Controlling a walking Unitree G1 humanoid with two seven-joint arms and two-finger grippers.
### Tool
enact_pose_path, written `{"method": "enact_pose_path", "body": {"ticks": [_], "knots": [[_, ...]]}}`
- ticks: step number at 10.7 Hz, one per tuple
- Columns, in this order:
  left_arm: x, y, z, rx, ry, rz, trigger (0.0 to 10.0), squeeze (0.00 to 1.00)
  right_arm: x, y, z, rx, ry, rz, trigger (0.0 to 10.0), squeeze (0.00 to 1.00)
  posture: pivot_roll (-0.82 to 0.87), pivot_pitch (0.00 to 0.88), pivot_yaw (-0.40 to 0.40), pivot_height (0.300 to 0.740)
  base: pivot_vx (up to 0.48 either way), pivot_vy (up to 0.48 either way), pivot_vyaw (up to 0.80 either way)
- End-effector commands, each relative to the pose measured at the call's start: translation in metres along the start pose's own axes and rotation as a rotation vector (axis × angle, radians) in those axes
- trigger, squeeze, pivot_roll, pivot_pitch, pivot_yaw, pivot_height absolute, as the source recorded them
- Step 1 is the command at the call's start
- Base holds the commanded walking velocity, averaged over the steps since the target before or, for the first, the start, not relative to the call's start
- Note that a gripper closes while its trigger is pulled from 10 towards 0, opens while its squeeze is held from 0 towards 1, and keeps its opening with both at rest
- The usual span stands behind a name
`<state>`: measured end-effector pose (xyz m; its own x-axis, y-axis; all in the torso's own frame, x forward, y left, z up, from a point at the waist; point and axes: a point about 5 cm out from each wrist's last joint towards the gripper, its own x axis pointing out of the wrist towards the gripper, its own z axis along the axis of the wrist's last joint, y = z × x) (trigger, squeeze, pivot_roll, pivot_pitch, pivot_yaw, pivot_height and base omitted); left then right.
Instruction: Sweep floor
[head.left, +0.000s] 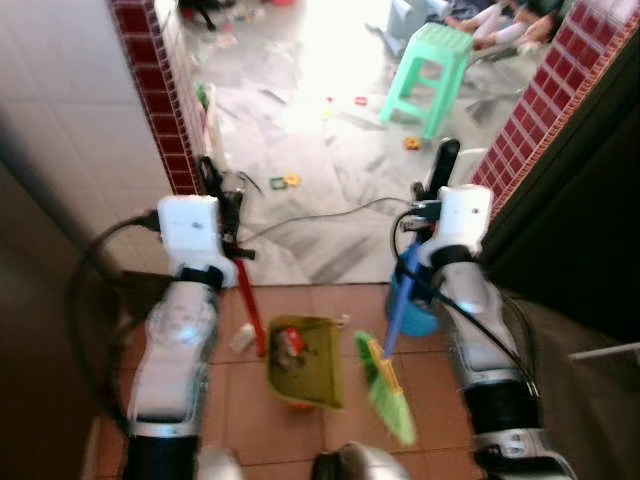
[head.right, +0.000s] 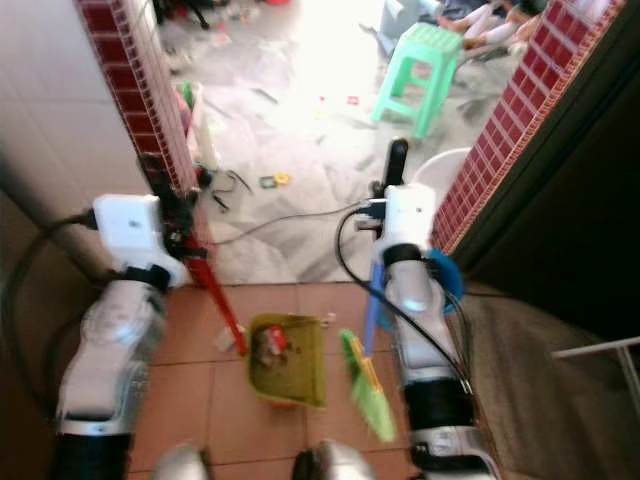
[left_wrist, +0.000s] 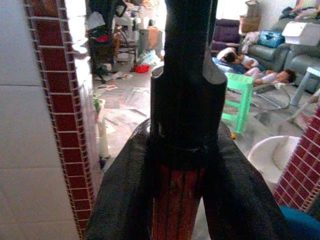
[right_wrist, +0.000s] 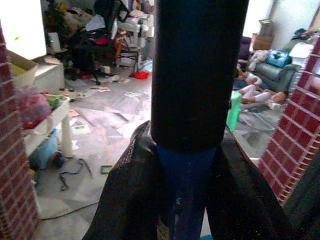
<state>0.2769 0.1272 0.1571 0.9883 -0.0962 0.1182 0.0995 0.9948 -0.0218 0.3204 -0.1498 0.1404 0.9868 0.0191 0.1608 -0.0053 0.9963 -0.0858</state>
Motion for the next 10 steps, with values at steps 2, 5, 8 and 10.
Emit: {"method": "enact_pose_path", "body": {"ticks": [2,5,8,10], "knots": [[-0.005,0.011,-0.004,0.021,-0.009,0.013,10.0,0.00,-0.007,-0.010,-0.008,-0.043,0.010,-0.027,10.0,0.00,0.00,0.008,-0.060,0.740,0.000,-0.291,0.00],[-0.007,0.017,-0.006,0.033,0.000,0.025,10.0,0.00,-0.011,-0.011,-0.011,-0.048,0.018,-0.031,10.0,0.00,0.00,0.002,-0.054,0.740,0.000,-0.309,0.00],[-0.007,0.013,-0.007,0.025,-0.006,0.019,10.0,0.00,-0.010,-0.012,-0.009,-0.058,0.014,-0.026,10.0,0.00,-0.01,0.000,-0.059,0.740,0.000,-0.314,0.00],[-0.006,0.014,-0.007,-0.010,-0.003,0.041,10.0,0.00,-0.008,-0.013,-0.007,-0.072,0.013,-0.030,10.0,0.00,-0.02,0.004,-0.064,0.740,0.000,0.000,0.00]]}}
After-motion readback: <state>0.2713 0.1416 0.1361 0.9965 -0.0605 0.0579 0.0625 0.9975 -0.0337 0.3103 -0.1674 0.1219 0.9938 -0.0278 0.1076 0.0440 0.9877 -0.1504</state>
